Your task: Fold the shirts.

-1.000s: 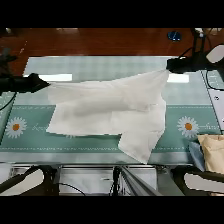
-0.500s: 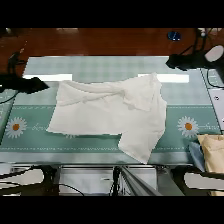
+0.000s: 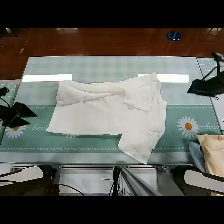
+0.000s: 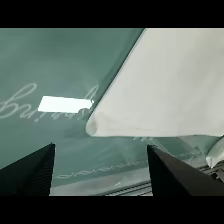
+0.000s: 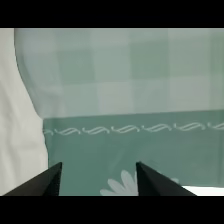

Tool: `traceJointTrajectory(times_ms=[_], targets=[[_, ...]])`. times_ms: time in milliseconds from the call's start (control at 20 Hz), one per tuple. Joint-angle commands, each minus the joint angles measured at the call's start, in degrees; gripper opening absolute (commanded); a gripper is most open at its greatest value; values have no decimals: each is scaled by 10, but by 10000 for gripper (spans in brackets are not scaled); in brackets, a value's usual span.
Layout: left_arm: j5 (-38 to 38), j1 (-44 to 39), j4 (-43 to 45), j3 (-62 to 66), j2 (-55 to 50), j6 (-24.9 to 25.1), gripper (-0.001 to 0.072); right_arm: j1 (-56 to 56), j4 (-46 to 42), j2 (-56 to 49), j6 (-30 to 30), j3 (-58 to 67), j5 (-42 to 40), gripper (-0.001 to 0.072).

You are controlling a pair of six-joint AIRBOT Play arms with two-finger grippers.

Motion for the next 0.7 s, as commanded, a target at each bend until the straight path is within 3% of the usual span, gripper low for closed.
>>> traceJointTrajectory(times_ms=[0, 300, 550, 600, 650], targets=[[24, 6, 19, -54, 2, 13, 683, -27, 54, 2, -39, -63, 20, 537], [103, -69, 14, -74, -12, 12, 683, -27, 83, 3, -43, -85, -7, 525], [121, -138, 14, -74, -65, -16, 681, -27, 100, 3, -43, -85, -5, 524], [132, -148, 15, -74, -74, -31, 669, -27, 105, 3, -43, -85, -4, 524], [139, -151, 33, -73, -75, -50, 536, -27, 108, 6, -43, -85, -4, 524]])
